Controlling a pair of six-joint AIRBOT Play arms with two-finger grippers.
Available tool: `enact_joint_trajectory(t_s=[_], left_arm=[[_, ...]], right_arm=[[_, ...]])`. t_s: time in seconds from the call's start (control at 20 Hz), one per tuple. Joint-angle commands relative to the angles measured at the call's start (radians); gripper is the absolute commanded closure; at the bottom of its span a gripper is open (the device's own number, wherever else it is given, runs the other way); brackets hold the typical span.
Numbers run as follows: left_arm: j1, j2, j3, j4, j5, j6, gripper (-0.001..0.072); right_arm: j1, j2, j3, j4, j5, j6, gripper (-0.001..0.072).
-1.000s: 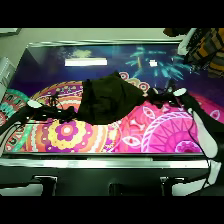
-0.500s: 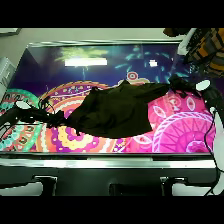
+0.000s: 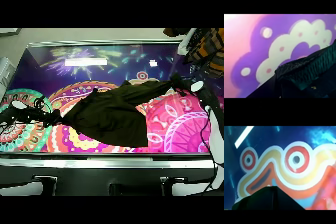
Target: Fold the clothes and pants, and hang the long-sleeved shirts on hangers.
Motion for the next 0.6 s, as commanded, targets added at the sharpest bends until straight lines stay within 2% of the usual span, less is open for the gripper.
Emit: enact_joint_trajectory(t_s=[0.0,0.05,0.1,0.15,0.3,0.4,0.55], left_arm=[[-0.008,0.000,0.001,-0.018,0.032,-0.002,0.0688],[-0.010,0.000,0.002,-0.031,0.037,-0.002,0.0688],[-0.010,0.000,0.002,-0.049,0.041,-0.002,0.0688],[-0.010,0.000,0.002,-0.064,0.043,-0.002,0.0688],[-0.010,0.000,0.002,-0.071,0.042,0.001,0.0688],[-0.010,0.000,0.001,-0.075,0.039,0.001,0.0688],[-0.010,0.000,0.001,-0.102,0.039,0.001,0.0688]], right_arm=[[0.035,-0.040,0.001,0.017,0.014,0.022,0.0618],[0.034,-0.039,0.001,0.042,0.046,0.024,0.0477],[0.021,-0.030,0.001,0.060,0.090,0.024,0.0274],[0.003,-0.010,0.002,0.066,0.164,0.021,0.0200],[-0.108,0.091,0.003,0.069,0.434,-0.108,0.0202],[-0.190,0.179,-0.002,0.067,0.626,-0.198,0.0230],[-0.229,0.309,-0.110,0.060,0.789,-0.245,0.0230]])
